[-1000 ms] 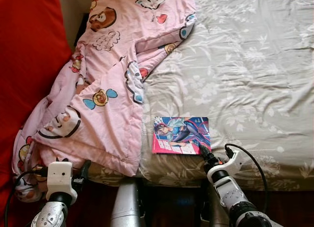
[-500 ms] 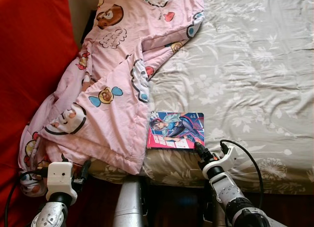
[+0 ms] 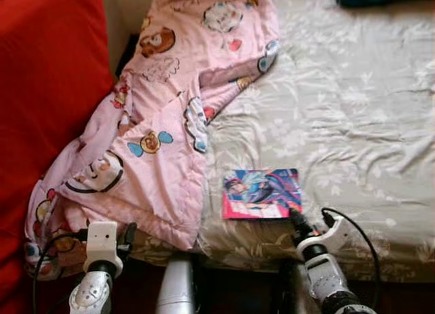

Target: Clean up the room

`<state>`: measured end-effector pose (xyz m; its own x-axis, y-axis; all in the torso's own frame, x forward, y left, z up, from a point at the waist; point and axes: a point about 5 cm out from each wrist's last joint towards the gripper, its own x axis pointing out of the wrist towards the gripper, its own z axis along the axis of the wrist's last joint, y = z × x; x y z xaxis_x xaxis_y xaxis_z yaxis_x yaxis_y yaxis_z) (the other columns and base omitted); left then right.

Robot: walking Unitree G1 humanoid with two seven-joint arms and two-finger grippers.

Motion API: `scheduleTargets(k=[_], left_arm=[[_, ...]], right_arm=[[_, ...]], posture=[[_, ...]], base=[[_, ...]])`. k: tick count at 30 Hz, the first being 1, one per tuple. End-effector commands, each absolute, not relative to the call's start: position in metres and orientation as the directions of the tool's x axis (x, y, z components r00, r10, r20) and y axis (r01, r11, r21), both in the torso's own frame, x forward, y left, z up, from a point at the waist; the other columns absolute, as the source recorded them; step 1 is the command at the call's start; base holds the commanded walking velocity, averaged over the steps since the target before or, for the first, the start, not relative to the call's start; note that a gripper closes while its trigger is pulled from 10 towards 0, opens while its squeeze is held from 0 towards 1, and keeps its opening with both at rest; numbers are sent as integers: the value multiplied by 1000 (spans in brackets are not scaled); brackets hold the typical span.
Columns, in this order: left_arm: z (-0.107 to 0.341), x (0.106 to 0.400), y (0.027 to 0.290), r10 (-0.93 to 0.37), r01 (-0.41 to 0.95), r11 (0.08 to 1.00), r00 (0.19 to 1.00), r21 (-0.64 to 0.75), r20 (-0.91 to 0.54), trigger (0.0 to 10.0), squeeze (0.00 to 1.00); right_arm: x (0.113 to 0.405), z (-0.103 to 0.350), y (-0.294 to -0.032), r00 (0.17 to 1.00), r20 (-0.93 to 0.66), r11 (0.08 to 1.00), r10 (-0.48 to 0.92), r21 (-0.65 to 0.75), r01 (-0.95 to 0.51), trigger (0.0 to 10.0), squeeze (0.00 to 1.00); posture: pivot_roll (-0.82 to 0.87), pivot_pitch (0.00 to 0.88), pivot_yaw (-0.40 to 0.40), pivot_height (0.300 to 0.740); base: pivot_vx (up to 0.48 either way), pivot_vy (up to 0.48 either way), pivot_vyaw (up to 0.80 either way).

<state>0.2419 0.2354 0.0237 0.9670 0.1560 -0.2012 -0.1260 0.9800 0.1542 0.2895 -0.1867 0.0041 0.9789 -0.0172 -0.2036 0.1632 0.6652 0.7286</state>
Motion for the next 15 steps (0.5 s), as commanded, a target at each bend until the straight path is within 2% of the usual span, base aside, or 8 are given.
scheduleTargets(k=[1, 4, 5, 6, 7, 9, 15], left_arm=[[11, 237, 237, 189, -156, 976, 951, 152, -244, 10000, 0], [9, 237, 236, 193, -159, 976, 949, 150, -249, 10000, 0], [6, 237, 235, 196, -162, 976, 945, 148, -261, 10000, 0], [6, 237, 235, 196, -162, 976, 945, 148, -261, 10000, 0], [-2, 236, 231, 206, -173, 976, 933, 134, -296, 10000, 0], [-8, 235, 228, 213, -184, 976, 923, 118, -322, 10000, 0], [-18, 229, 227, 229, -211, 973, 902, 88, -366, 10000, 0]], right_arm=[[299, 28, -208, 989, -89, 766, -114, 626, 145, 0, 0], [301, 33, -210, 991, -64, 784, -115, 607, 130, 0, 0], [304, 41, -211, 994, -29, 819, -107, 564, 105, 4941, 0], [304, 41, -211, 994, -29, 819, -107, 564, 105, 4941, 0], [309, 59, -212, 997, 36, 902, -71, 428, 49, 10000, 0], [310, 69, -212, 997, 68, 948, -41, 318, 17, 10000, 0], [305, 66, -209, 998, 54, 973, -31, 230, 18, 10000, 0]], posture=[[-11, 51, 39, 605], [-11, 51, 39, 605], [-25, 33, 27, 605], [-25, 33, 27, 605], [-47, 5, 4, 605], [-51, 0, -6, 605], [-52, 0, -14, 610]], base=[[0, 0, 0], [0, 0, 0], [0, 0, 0], [0, 0, 0], [0, 0, 0], [0, 0, 0], [0, 0, 0]])
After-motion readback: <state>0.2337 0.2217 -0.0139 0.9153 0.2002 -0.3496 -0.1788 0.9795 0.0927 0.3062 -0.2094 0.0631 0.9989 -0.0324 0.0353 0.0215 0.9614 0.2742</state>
